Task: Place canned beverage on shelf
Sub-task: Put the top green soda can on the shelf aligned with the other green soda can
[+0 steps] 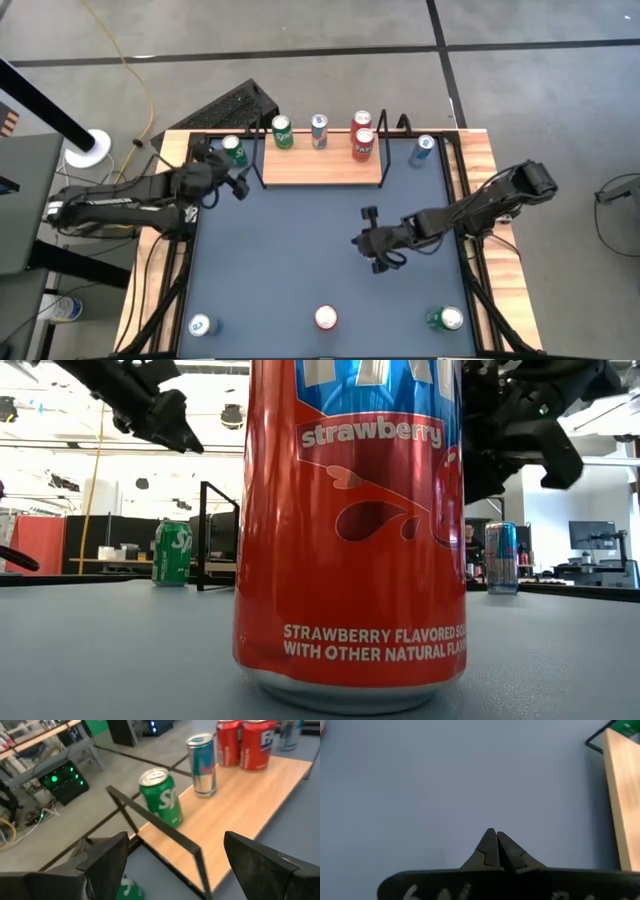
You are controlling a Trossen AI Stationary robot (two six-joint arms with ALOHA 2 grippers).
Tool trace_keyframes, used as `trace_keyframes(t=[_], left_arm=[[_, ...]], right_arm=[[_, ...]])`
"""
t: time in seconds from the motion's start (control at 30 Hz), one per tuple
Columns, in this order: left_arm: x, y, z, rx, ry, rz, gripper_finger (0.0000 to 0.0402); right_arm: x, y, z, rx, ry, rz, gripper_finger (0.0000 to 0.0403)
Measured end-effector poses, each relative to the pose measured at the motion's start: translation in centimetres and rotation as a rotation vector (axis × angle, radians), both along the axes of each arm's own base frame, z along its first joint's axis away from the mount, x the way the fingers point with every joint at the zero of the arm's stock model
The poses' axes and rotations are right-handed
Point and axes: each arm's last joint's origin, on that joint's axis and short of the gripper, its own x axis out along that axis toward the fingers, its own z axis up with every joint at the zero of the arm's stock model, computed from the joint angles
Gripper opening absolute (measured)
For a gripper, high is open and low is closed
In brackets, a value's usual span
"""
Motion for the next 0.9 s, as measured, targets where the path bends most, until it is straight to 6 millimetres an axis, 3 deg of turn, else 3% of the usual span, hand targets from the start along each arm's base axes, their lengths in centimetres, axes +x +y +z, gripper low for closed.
trace_keyframes(t=[0.2,0.37,0.67,0.9], left_arm=[[-1.4,2.1,2.1,-0.092,0.018,0.152,0.0316],[-2.2,3.8,2.1,-0.199,0.058,0.201,0.0316],[-1.4,5.4,1.3,-0.282,0.11,0.047,0.0316],[-1.5,3.5,3.2,-0.272,-0.073,-0.22,0.0316]], right_arm=[[0.0,0.1,-0.1,-0.01,-0.001,-0.001,0.0],[0.1,0.1,0.0,-0.014,-0.009,-0.009,0.0],[0.6,-0.2,0.5,-0.03,-0.065,0.005,0.0],[1.4,0.1,2.5,-0.029,-0.127,0.021,0.0]])
